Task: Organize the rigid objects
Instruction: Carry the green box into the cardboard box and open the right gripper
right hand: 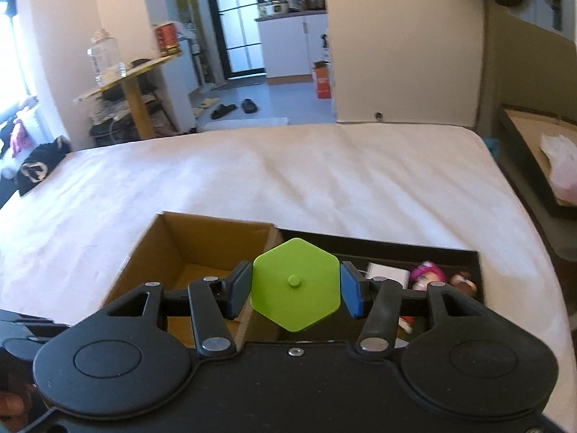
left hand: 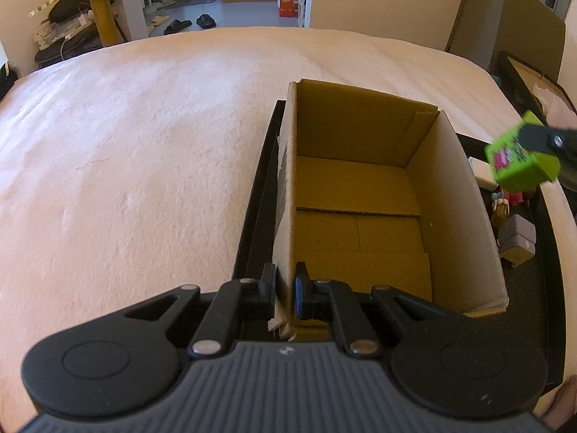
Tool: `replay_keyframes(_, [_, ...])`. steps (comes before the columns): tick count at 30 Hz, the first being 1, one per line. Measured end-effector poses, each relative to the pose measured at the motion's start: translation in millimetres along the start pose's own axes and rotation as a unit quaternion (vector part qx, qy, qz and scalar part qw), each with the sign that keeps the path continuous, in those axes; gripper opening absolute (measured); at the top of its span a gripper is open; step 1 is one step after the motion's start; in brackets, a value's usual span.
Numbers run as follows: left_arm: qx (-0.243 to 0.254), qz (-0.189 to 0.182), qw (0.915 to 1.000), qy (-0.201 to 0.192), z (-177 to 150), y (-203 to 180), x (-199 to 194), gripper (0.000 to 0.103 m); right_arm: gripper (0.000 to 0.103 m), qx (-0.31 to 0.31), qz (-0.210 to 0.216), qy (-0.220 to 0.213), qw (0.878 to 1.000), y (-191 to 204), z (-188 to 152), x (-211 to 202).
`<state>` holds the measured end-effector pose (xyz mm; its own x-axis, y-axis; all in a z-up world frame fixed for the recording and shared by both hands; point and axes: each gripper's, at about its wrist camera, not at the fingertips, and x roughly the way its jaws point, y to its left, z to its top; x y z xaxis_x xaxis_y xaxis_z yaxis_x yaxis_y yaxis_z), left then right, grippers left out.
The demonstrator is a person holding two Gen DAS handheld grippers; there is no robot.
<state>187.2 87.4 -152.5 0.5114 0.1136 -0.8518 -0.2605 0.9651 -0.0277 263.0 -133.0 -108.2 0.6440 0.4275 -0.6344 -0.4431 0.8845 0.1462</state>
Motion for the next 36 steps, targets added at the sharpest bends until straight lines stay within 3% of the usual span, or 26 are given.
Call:
replay_keyframes(19, [-0.011, -0.026, 0.9995, 0.014, 4.1, 8.6, 5.9, 0.009, 0.051, -0.058, 0.075, 0.026, 0.995, 62.4, 10.9, 33.8])
replay_keyframes(36, [-0.029, -0.045, 0.9983, 0.022, 5.4, 16.3, 8.8, 0.010, 0.052, -0.015, 0.106, 0.086, 0.991, 65.1, -10.3, 61.9])
